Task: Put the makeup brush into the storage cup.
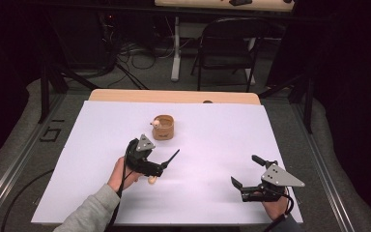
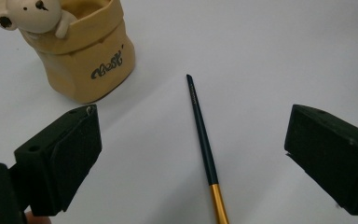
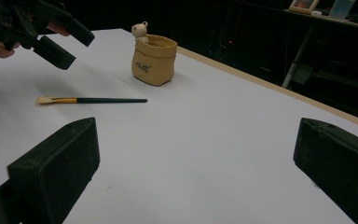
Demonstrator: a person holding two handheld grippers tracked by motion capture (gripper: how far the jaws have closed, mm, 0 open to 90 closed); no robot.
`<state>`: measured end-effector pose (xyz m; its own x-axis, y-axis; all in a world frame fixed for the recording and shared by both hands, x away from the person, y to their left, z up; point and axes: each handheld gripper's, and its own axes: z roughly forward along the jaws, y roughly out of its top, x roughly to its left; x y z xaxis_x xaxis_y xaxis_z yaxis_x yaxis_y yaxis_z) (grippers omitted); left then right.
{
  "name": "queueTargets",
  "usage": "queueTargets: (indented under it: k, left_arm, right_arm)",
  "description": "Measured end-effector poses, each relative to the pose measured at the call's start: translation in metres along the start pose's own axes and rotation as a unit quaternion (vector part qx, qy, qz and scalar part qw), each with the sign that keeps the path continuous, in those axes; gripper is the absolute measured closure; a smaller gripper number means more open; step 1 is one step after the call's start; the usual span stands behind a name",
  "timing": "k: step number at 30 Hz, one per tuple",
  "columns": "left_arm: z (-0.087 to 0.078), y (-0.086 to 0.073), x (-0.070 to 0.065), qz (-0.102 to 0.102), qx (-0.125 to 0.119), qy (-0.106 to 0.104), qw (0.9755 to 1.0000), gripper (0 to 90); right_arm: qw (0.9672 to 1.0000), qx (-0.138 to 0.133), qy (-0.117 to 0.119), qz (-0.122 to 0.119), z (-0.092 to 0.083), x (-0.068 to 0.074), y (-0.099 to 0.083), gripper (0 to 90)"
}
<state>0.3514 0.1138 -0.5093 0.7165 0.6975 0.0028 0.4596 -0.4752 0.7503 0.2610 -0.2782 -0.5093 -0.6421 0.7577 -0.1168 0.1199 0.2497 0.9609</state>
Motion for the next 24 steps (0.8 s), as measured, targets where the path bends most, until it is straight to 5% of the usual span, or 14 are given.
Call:
queueTargets:
  k: [11, 24]
  left_arm:
    - [0.006, 0.009, -0.003, 0.0, 0.069, 0.0, 0.9976, 3.3]
    - [0.018, 0.025, 0.002, -0.01, 0.166, -0.011, 0.986, 1.5]
  right_arm:
    - [1.0, -0.001, 0.001, 0.002, 0.001, 0.0, 0.0, 0.0]
    - [1.0, 0.004, 0.001, 0.002, 0.0, -0.001, 0.0, 0.0]
